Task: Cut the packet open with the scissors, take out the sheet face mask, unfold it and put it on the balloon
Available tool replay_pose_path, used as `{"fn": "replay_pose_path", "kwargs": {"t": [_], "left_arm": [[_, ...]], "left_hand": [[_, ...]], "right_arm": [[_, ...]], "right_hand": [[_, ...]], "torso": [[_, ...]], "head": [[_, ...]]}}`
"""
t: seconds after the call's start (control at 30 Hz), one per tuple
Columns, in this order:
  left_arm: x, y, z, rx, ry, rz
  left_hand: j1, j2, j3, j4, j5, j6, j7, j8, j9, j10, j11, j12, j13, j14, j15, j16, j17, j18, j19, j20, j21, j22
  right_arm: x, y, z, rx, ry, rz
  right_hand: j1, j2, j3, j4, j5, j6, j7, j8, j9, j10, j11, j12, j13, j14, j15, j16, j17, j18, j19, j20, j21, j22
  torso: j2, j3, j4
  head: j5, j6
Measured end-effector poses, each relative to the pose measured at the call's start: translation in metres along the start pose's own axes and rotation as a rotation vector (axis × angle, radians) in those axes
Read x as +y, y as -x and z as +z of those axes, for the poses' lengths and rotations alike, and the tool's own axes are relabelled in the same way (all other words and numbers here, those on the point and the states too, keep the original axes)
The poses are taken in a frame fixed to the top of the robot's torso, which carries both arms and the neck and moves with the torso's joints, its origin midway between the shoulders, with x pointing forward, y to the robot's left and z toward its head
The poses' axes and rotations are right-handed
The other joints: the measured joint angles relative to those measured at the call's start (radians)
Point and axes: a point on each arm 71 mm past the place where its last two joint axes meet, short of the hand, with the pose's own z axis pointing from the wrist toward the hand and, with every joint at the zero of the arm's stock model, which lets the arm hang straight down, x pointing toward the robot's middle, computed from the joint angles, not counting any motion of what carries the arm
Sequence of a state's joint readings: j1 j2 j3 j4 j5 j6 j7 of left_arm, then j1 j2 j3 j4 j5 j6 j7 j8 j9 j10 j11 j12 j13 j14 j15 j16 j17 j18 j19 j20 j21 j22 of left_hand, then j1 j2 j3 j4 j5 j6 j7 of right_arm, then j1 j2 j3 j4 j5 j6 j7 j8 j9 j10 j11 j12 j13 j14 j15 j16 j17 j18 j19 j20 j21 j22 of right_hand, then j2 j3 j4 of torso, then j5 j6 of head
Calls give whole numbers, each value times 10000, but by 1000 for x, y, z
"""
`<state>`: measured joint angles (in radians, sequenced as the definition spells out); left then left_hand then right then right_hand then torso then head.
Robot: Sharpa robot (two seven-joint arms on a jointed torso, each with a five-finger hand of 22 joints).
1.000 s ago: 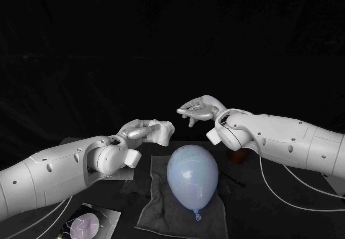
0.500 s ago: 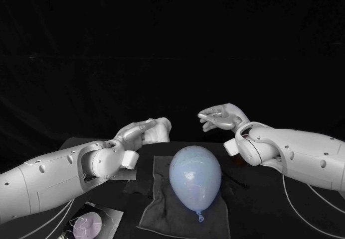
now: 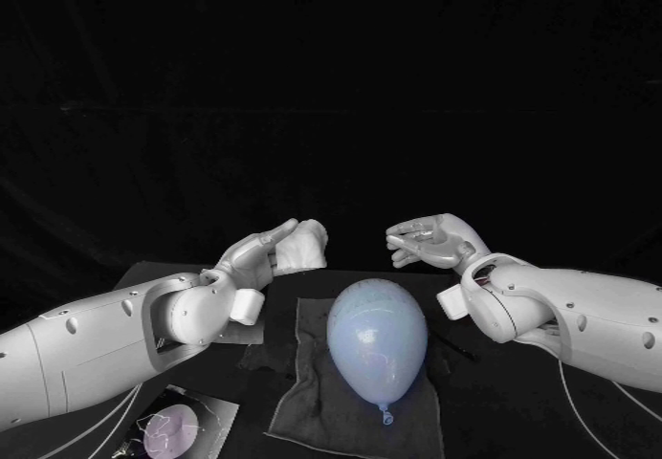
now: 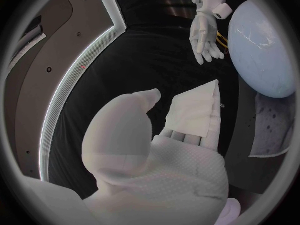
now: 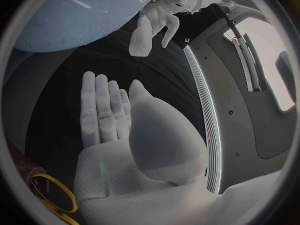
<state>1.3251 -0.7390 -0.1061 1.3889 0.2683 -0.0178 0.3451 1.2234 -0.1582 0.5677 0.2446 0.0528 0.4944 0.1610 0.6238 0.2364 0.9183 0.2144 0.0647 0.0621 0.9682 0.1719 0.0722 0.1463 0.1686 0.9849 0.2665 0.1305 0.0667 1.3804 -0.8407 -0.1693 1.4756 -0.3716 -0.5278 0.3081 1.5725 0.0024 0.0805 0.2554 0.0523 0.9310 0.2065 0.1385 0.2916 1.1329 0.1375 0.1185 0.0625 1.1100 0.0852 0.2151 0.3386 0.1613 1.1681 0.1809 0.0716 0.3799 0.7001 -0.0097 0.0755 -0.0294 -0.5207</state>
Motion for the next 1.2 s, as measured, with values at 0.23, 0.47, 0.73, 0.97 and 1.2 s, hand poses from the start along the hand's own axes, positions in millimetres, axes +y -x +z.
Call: {"fn": "replay_pose_path", "kwargs": {"t": [0.23, 0.47, 0.73, 0.97, 1.2], "left_arm": [[-1, 0, -1, 35, -122, -89], [-1, -1, -1, 229, -156, -187], [-1, -3, -1, 433, -155, -269], [-1, -3, -1, 454, -160, -278], [-1, -3, 0, 448, -155, -276]], "left_hand": [[276, 231, -284, -130, 0, 0, 0, -1, -42, 1, 0, 0, 8, 236, -89, 132, 55, -4, 100, -54, -41, -6], [805, 392, -286, -457, 0, 474, 33, 110, -133, 576, -280, 52, 29, 667, -305, 312, 143, 14, 729, -302, 150, 25], [1110, 419, -221, -679, -1, 647, 71, 110, -202, 668, -303, 51, 28, 703, -341, 312, 154, 103, 913, -410, 155, 24], [1149, 380, -267, -725, -1, 647, 72, 110, -261, 703, -267, 51, 24, 663, -302, 264, 136, 101, 946, -377, 155, 8], [1311, 386, -197, -879, -1, 706, 58, 55, -314, 703, -267, 11, 16, 663, -302, 264, 137, 97, 977, -408, 155, 5]], "right_arm": [[3, -13, 0, 501, 433, -613], [10, -31, 7, 1062, 958, -1347], [20, -40, 18, 1368, 1987, -2945], [34, -53, 18, 1632, 3885, -5687], [43, -59, 16, 1457, 5331, -7483]], "right_hand": [[438, -233, 906, -210, 78, 568, -257, -56, -123, 927, -312, -74, 38, 1544, -439, 462, 261, 86, 990, -488, 1013, 521], [-25, -805, 1801, -339, 78, 852, -539, -253, -270, 1975, -738, 357, 536, 3339, -1013, 2626, 2010, 65, 2144, -963, 4589, 3435], [-753, -1743, 3356, -1262, 234, 1071, -688, -404, -365, 1937, -910, 1915, 2699, 3320, -1137, 7606, 6401, -774, 2526, -1169, 10972, 8921], [-1237, -2228, 4129, -1840, 234, 1090, -669, -404, -356, 1143, -916, 3449, 4490, 3483, -1162, 9637, 8304, -777, 2552, -1050, 12203, 9284], [-1410, -2393, 4402, -2113, 234, 1015, -744, -404, -298, 569, -921, 4318, 5384, 3530, -1141, 10091, 8786, -776, 2369, -982, 12142, 9284]], "torso": [[4, 1, 24], [10, 6, 28], [11, 8, 25], [12, 8, 25], [11, 1, 31]], "head": [[-18, -12], [-57, 6], [-74, -15], [-46, -39], [-58, -52]]}}
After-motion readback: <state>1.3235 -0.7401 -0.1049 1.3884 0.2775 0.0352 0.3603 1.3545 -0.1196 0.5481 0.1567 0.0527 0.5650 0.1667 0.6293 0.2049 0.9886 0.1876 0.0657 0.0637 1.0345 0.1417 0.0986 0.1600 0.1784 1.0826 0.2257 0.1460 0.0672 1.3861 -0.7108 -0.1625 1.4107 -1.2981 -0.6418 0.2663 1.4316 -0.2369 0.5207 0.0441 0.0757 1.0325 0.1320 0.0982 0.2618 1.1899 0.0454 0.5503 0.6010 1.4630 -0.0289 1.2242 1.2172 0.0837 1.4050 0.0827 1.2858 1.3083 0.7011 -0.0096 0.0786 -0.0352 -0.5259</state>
